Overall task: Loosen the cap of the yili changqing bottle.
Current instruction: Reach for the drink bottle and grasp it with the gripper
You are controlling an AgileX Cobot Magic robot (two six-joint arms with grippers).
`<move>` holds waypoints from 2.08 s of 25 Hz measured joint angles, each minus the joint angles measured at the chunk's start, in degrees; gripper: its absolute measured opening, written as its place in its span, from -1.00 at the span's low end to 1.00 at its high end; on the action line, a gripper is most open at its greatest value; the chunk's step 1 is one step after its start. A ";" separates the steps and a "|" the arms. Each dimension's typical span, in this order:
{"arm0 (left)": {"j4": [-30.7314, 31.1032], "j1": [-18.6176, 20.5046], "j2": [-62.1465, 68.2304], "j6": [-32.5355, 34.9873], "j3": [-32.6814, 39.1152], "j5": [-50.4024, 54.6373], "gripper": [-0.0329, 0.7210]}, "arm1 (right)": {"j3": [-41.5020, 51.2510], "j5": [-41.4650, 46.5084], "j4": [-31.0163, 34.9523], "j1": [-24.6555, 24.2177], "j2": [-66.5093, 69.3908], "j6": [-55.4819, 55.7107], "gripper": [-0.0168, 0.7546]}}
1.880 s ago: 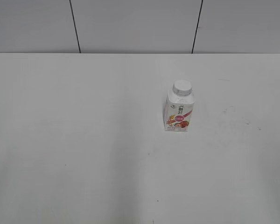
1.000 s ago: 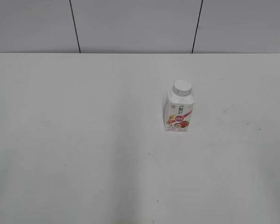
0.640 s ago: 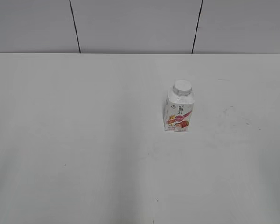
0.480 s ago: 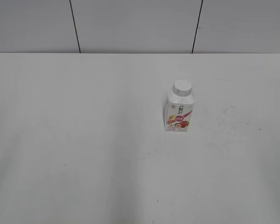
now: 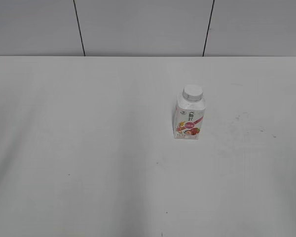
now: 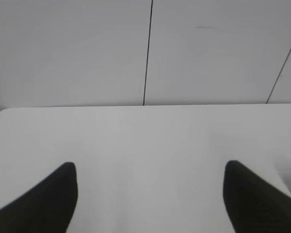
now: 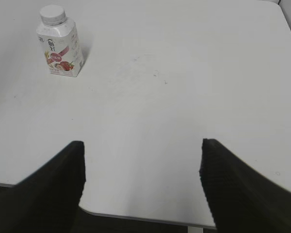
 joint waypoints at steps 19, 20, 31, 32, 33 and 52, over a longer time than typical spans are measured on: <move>10.18 -9.06 47.08 1.93 -0.02 -40.17 0.58 | 0.00 0.00 0.00 0.00 0.00 0.00 0.55; 10.77 -9.92 49.12 1.93 -0.02 -41.35 0.58 | 0.00 0.00 0.00 0.00 0.00 0.00 0.55; 32.94 -13.62 63.77 -20.18 -0.07 -61.21 0.58 | 0.00 0.00 0.00 0.00 0.00 0.00 0.55; 34.42 -13.62 64.48 -21.68 -0.07 -63.10 0.58 | 0.00 0.00 0.00 0.00 0.00 0.00 0.55; 35.93 -13.62 65.28 -22.77 -0.07 -64.44 0.58 | 0.00 0.00 0.00 0.00 0.00 0.00 0.55; 90.51 -2.41 94.23 -43.05 -26.28 -93.13 0.59 | 0.00 0.00 0.00 0.00 0.00 0.00 0.55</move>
